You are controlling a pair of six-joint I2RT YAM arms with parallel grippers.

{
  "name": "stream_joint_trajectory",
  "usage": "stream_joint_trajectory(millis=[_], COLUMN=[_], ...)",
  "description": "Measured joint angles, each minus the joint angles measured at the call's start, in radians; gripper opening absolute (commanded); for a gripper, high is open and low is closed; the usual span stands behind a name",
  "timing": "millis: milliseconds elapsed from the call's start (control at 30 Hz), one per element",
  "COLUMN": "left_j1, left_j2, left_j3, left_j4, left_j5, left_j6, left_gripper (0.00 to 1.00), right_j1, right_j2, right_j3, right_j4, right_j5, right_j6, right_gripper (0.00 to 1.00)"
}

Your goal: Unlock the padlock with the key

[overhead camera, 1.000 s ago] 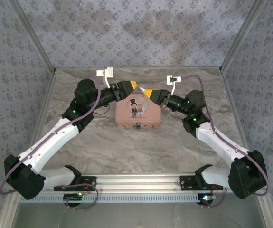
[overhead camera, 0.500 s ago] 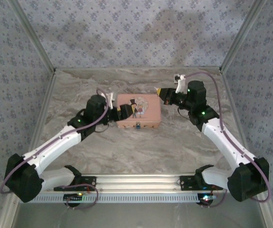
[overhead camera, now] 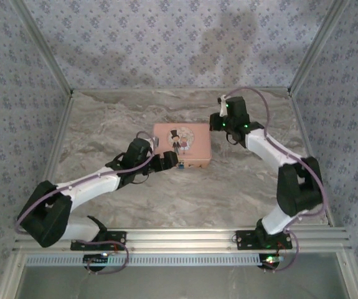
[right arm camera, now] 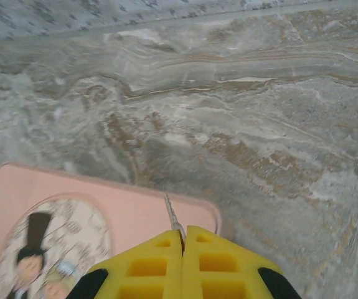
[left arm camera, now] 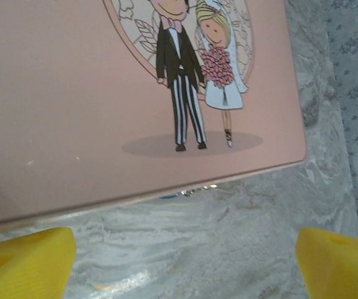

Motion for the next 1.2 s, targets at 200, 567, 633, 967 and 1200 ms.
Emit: stream_joint_trajectory(millis=[200,567,633,967,1200], left_j1=[0.005,0.103,0.111,0.101,0.021], left_j2=[0.055,0.114,0.126,0.127,0.151], left_j3=[0.006,0.025,0.028,-0.059,-0.138], left_j4=[0.031,0.11,0.128,0.21,0.296], left_j5=[-0.04,-0.051,-0.048,-0.058,-0.07], left_j6=[0.027,0.076,0.087,0.135,0.275], left_gripper=[0.92,0.98,0.98,0.98,0.98], right_j1=[-0.006,0.016,0.025,0.04,0.042], right_j2=[0.179,0.293,0.298,0.3,0.304], right_j3=[0.142,0.241,0.241,0.241,0.237], right_j4=[0.004,-0.027,-0.035,-0.047,-0.045], right_j5=[0.035,0.074,0.082,0.103,0.108], right_j6=[-0.025,-0.082,-0.09,-0.119,-0.133], right_gripper=[0.0,0.0,0.0,0.0,0.0])
